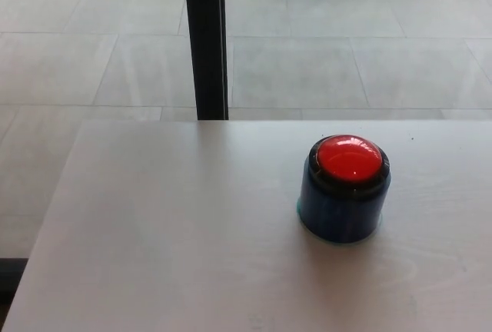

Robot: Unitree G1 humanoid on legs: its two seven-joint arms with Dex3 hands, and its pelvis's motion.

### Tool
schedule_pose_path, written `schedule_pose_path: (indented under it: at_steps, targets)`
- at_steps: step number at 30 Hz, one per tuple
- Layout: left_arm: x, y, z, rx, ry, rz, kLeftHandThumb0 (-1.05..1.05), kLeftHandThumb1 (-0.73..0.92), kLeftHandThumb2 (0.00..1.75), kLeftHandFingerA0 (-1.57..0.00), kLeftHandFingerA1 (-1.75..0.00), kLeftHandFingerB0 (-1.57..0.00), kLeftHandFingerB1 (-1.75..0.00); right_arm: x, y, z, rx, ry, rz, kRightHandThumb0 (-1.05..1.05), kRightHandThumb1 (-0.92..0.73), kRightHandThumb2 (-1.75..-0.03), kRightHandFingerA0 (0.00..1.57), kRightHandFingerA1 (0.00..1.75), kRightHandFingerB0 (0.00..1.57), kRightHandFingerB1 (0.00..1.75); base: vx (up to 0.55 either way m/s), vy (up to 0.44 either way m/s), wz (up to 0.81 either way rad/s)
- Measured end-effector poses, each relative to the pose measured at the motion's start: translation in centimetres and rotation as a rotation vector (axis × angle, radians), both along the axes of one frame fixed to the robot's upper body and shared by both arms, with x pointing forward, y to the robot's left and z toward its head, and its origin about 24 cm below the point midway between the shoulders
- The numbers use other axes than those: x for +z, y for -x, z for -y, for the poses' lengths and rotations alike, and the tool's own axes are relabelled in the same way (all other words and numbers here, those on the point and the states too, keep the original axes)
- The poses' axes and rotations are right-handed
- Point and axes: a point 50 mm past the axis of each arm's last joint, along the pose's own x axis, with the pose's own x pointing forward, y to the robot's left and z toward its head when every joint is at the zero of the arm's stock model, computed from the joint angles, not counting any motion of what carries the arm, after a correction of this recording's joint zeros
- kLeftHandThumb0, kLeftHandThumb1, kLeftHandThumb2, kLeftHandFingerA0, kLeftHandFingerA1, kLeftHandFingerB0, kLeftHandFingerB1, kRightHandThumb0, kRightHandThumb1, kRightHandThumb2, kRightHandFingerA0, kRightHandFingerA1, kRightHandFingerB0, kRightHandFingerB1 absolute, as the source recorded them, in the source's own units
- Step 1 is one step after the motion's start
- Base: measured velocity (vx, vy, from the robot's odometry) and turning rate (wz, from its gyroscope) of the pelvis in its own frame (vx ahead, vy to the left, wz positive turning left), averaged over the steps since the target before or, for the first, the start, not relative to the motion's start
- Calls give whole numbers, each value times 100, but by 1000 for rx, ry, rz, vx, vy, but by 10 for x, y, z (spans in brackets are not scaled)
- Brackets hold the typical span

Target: The robot uses its right hand to press the red button kept in the middle of the desk

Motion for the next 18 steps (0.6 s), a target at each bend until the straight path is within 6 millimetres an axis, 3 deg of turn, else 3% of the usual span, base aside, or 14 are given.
schedule_pose_path:
  at_steps: [1, 2, 4, 5, 6, 9, 10, 11, 12, 13, 14, 15, 17, 18]
  targets:
    - [3, -1, -3, 24, 1, 17, -45, 75, 114, -36, -125, 0, -30, 6, 0, 6, -41, 9, 33, -56, -48, -102, 61, 82, 39, 69, 0, 0, 0]
    - [5, -1, -6, 42, 2, 29, -47, 75, 114, -50, -120, 0, -44, 11, 0, 11, -73, 18, 58, -40, -51, -111, 58, 81, 37, 67, 0, 0, 0]
    - [10, -2, -12, 80, 4, 56, -46, 71, 116, -40, -135, 0, -43, 25, -1, 25, -149, 39, 120, -31, -51, -116, 58, 79, 35, 65, 0, 0, 0]
    - [12, -2, -14, 100, 7, 70, -47, 74, 112, -40, -129, 0, -50, 34, -2, 32, -190, 50, 159, -33, -53, -120, 64, 81, 39, 67, 0, 0, 0]
    - [14, -2, -17, 119, 10, 80, -48, 76, 112, -37, -127, 0, -44, 44, -5, 40, -227, 64, 202, -39, -50, -117, 69, 83, 42, 68, 0, 0, 0]
    - [16, -1, -21, 165, 20, 100, -48, 74, 114, -40, -128, 0, -65, 75, -17, 59, -308, 96, 331, -48, -50, -111, 75, 85, 47, 71, 0, 0, 0]
    - [17, 0, -22, 181, 22, 105, -48, 75, 111, -39, -122, 0, -46, 92, -24, 68, -343, 112, 401, -50, -48, -110, 84, 88, 52, 75, 0, 0, 0]
    - [18, 0, -24, 196, 25, 109, -49, 74, 112, -43, -127, 0, -52, 108, -30, 75, -369, 125, 461, -45, -37, -115, 111, 103, 65, 78, 0, 0, 0]
    - [19, 1, -26, 211, 26, 114, -48, 74, 112, -42, -130, 0, -51, 122, -35, 80, -383, 139, 511, -42, -21, -135, 139, 100, 83, 76, 0, 0, 0]
    - [20, 2, -27, 223, 26, 118, -49, 76, 111, -55, -128, 0, -48, 135, -41, 84, -388, 150, 555, -42, -20, -138, 139, 114, 99, 80, 0, 0, 0]
    - [20, 2, -28, 233, 28, 124, -49, 76, 111, -55, -128, 0, -48, 149, -48, 86, -391, 159, 603, -42, -20, -138, 139, 114, 99, 80, 0, 0, 0]
    - [21, 2, -29, 244, 32, 129, -48, 75, 113, -42, -110, 0, -48, 165, -57, 88, -392, 166, 658, -43, -15, -143, 141, 134, 110, 97, 0, 0, 0]
    - [21, 3, -30, 257, 38, 137, -48, 75, 113, -42, -110, 0, -48, 186, -70, 88, -387, 172, 734, -43, -15, -143, 141, 134, 110, 97, 0, 0, 0]
    - [21, 3, -30, 267, 43, 143, -48, 75, 114, -20, -112, 0, -35, 200, -78, 88, -379, 173, 785, -60, -34, -114, 143, 141, 117, 123, 0, 0, 0]
